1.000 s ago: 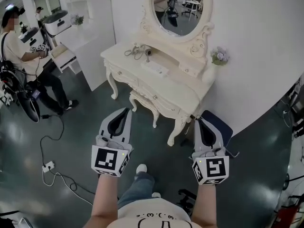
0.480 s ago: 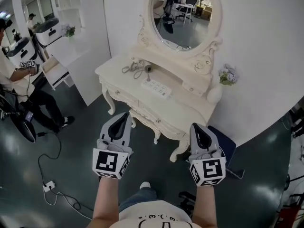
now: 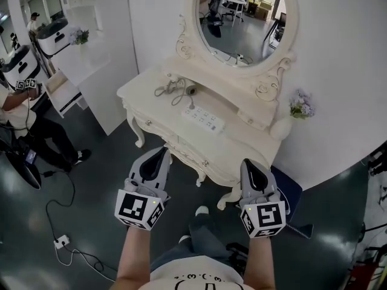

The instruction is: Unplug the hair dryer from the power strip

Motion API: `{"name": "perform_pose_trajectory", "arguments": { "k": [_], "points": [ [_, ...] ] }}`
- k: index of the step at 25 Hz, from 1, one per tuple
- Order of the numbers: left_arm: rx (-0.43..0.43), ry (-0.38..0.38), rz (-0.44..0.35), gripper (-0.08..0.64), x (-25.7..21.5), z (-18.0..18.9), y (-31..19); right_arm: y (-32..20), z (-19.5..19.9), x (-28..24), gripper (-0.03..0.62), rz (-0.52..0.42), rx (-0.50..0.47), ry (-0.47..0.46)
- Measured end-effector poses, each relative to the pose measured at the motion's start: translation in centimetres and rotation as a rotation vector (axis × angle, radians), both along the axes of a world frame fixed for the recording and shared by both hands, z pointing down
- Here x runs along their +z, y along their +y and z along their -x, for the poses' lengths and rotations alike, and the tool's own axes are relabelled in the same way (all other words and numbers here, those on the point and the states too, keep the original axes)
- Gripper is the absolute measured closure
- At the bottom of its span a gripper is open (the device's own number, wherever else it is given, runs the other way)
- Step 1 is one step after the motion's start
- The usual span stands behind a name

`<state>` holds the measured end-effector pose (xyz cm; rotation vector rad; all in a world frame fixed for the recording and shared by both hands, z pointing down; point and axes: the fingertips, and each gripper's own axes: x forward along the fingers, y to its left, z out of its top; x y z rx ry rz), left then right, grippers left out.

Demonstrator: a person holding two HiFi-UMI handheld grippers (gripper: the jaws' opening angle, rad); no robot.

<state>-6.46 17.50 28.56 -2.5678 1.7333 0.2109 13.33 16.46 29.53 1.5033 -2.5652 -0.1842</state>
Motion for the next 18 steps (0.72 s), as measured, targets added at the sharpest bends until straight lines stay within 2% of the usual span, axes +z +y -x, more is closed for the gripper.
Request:
{"name": "perform_pose_trajectory", "arguments": {
  "k": [3, 8, 9, 12, 13, 15, 18],
  "points": [
    [0.010, 0.025, 0.016, 0.561, 0.6, 0.7, -2.0, -2.3, 0.7, 0.5, 0.591, 0.019, -0.015, -0.045],
    [-0.029, -0.015, 0.035, 0.547, 2.2, 1.4, -7.6, -7.7, 1.7, 1.9, 0.591, 0.052, -0.052, -0.097],
    [-0.021, -0.020, 0.037, 0.487, 2.5, 1.2, -9.0, -9.1, 1.9, 2.1, 0.590, 0.055, -0.056, -0.097],
    [0.007, -0.022, 0.051, 0.185, 3.0, 0.8, -13.4, -13.3, 2.5, 2.7, 0.569, 0.065, -0.069, -0.088],
    [0.004, -0.020, 0.055, 0.160, 3.1, 0.9, -14.8, -14.6, 2.8, 2.9, 0.557, 0.069, -0.072, -0.085],
    [-0.003, -0.014, 0.058, 0.156, 3.2, 1.2, -17.4, -17.4, 3.0, 3.1, 0.548, 0.079, -0.073, -0.085],
    [0.042, -0.005, 0.065, 0.160, 3.7, 0.8, -21.1, -21.5, 3.0, 3.6, 0.565, 0.093, -0.056, -0.079]
  ]
}}
